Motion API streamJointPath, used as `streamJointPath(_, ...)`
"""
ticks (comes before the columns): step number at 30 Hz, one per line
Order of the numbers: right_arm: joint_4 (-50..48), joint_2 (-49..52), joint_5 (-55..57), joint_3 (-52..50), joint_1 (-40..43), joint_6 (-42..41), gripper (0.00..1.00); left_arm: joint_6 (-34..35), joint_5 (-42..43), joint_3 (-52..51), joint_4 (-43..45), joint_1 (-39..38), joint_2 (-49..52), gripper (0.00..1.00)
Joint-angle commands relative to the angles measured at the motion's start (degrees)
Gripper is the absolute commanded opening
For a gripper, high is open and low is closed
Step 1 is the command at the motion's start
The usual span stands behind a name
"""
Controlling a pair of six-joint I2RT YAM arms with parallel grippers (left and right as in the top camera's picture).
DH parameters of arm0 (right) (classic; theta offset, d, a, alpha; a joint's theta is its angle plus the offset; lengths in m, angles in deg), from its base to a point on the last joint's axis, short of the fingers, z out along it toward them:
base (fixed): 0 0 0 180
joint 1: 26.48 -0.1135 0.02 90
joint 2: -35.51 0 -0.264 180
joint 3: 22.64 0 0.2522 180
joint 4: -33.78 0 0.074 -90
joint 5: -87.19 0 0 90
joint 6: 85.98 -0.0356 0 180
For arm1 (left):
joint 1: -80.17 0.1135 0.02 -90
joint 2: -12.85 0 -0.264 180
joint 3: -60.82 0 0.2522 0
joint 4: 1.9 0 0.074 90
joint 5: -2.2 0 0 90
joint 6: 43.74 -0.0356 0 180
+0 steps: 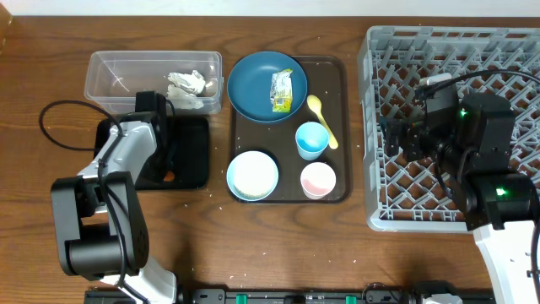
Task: Sort waste into correct bins and load items into the dishwasher rack
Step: 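Carry the carrot left and drop it onto the black tray, then grasp the yellow snack wrapper on the plate with the left gripper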
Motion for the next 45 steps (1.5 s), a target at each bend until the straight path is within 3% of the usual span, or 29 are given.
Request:
streamJointPath(1, 0.17, -0.13, -0.37, 1.05, 0.37, 0.09, 0.97, -3.19, 1.03, 1.53, -0.42, 0.13, -1.75, 0.54)
streamJointPath(8, 0.2, -0.13, -0.37, 1.05, 0.37, 0.11, 0.97, -12.37, 4.15, 6.64, -5.75, 0.09, -10.45, 0.61)
streamJointPath(13, 0.13, -0.13, -0.37, 1.05, 0.37, 0.09, 0.97, -40.02, 23.61, 9.11, -2.51, -0.26, -19.8, 0.61)
streamJointPath(14, 0.07, -0.13, -0.37, 1.05, 0.37, 0.09, 0.97, -41.68, 26.47, 9.57, -1.46, -0.68, -21.33, 0.61)
streamJointPath(20, -1.05, -0.13, -0.37, 1.05, 0.37, -0.94, 0.99, -43.56, 25.49, 19.61, -1.2, -7.54, -19.43, 0.61)
streamJointPath(26, -1.03, -0.13, -0.37, 1.05, 0.37, -0.96, 0.99, -48.52, 23.04, 37.57, -1.27, -15.58, -1.81, 0.62)
streamJointPath(31, -0.44, -0.13, -0.35, 1.05, 0.35, -0.94, 0.99, -48.83, 18.25, 48.85, 0.37, -19.67, 13.11, 0.62)
streamJointPath(36, -0.39, -0.13, -0.35, 1.05, 0.37, -0.94, 0.99, -48.83, 17.0, 50.47, 6.51, -22.8, 22.32, 0.62)
streamJointPath(45, -0.11, -0.13, -0.35, 1.05, 0.37, -0.94, 0.99, -48.81, 14.12, 50.45, 11.63, -25.62, 30.01, 0.62)
